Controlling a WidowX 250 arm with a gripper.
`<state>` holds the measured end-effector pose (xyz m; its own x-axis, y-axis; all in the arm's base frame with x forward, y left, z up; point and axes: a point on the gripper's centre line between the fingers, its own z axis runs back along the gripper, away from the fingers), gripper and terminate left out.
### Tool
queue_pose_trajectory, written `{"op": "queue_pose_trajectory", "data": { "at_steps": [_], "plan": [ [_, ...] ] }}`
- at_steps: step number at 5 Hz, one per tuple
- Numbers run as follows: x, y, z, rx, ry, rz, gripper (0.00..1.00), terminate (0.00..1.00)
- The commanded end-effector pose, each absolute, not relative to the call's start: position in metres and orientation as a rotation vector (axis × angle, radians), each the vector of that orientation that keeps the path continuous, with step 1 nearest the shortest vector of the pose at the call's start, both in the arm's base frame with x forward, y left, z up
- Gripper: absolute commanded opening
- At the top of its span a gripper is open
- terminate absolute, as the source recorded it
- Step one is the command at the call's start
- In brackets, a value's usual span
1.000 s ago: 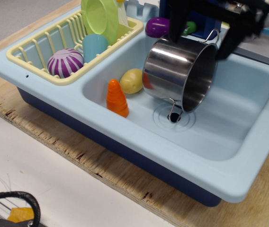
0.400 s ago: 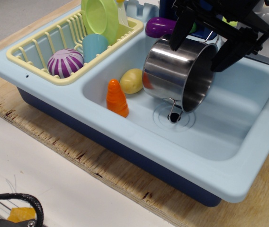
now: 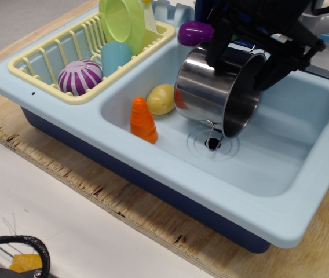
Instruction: Flip pot upright which is in sink
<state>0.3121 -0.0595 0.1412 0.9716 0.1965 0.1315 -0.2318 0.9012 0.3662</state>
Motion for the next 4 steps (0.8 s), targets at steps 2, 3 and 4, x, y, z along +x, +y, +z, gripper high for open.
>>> {"op": "queue_pose_trajectory", "data": {
  "at_steps": [2, 3, 4],
  "plan": [
    [0.321, -0.032, 0.145, 0.349, -0.182, 0.248, 0.00, 0.00],
    [0.325, -0.029, 0.145, 0.297, -0.214, 0.217, 0.00, 0.00],
    [0.321, -0.032, 0.148, 0.216, -0.209, 0.254, 0.00, 0.00]
  ]
}}
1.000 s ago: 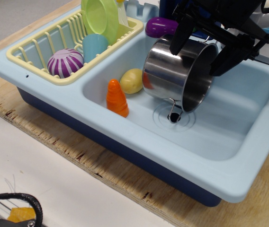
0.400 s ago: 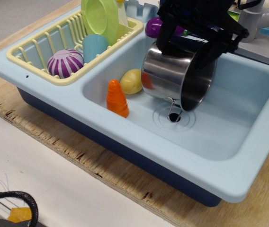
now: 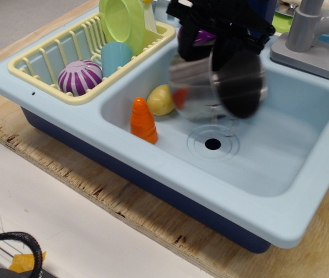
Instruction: Flip pot upright which is in sink
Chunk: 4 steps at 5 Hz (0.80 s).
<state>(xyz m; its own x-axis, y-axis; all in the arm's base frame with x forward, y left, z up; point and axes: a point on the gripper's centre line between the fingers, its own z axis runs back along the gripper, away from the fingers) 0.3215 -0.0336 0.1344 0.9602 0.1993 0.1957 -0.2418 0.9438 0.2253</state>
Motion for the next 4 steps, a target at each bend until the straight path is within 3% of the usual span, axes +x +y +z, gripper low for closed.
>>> {"op": "queue_pose_trajectory", "data": {
  "at_steps": [1, 2, 3, 4],
  "plan": [
    [0.3183, -0.0419, 0.1537, 0.177, -0.182, 0.265, 0.00, 0.00],
    [0.3140, -0.0432, 0.1553, 0.165, -0.156, 0.274, 0.00, 0.00],
    [0.3140, -0.0432, 0.1553, 0.165, -0.156, 0.274, 1.00, 0.00],
    [0.3140, -0.0432, 0.1553, 0.165, -0.156, 0.274, 1.00, 1.00]
  ]
}}
